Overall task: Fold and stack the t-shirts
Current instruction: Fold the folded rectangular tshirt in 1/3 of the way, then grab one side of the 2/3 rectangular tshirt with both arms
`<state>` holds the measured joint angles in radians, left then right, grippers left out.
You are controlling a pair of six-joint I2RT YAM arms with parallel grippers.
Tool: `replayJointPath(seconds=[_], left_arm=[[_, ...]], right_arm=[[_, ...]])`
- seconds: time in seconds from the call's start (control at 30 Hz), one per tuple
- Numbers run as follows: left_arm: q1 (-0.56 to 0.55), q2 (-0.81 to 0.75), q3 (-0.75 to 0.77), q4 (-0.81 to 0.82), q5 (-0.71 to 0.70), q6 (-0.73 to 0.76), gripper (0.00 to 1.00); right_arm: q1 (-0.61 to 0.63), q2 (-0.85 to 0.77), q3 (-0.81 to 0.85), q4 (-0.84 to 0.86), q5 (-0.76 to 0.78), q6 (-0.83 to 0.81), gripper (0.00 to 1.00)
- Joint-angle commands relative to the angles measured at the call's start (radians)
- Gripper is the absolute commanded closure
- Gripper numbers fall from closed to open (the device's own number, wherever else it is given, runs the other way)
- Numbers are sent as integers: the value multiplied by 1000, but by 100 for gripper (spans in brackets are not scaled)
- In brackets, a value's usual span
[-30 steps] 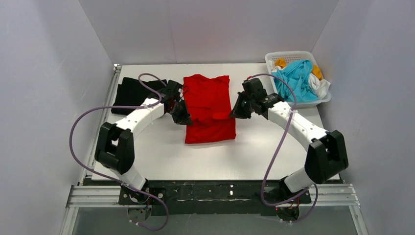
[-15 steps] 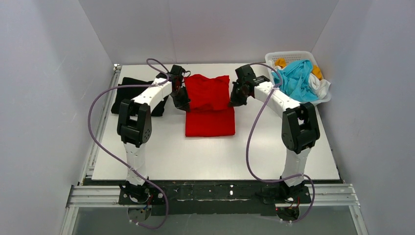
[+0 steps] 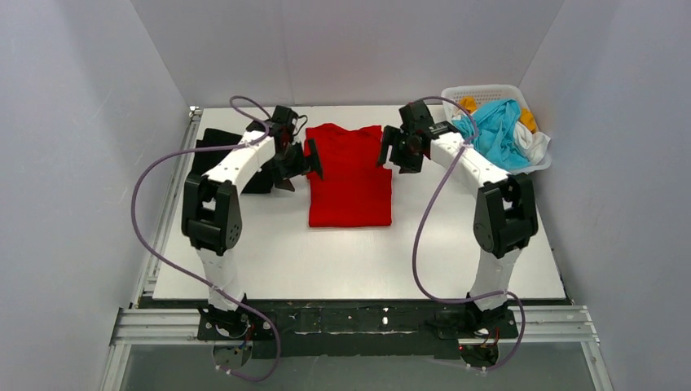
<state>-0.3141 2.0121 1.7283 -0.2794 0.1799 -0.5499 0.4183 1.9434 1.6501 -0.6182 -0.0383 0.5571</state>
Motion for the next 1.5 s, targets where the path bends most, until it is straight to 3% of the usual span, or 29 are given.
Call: replayJointPath(seconds=[0.0,0.17,0.33,0.6,0.83,1.1,1.47], left_arm=[[2,-211,-292,-39,88,-50,2],[-8,-330,-562,103,160,-127,2],[-10,-311,-648,181,157,-158,8],[-10,-218,-650,215,163,-186,39],[-11,-147,-665,249,170,-207,57],[-11,-137,-696,256,186,-225,98],[-13,-220,-814,245,122,-218,100]], right_arm=[[1,-184,-222,67,-54,10,17],[18,-303,-491,194,-136,64,20],[28,-292,-572,267,-141,101,29],[31,-211,-583,295,-141,114,45],[36,-175,-624,335,-161,145,52],[60,-187,-674,332,-140,158,53],[102,-283,-746,274,-3,171,47]])
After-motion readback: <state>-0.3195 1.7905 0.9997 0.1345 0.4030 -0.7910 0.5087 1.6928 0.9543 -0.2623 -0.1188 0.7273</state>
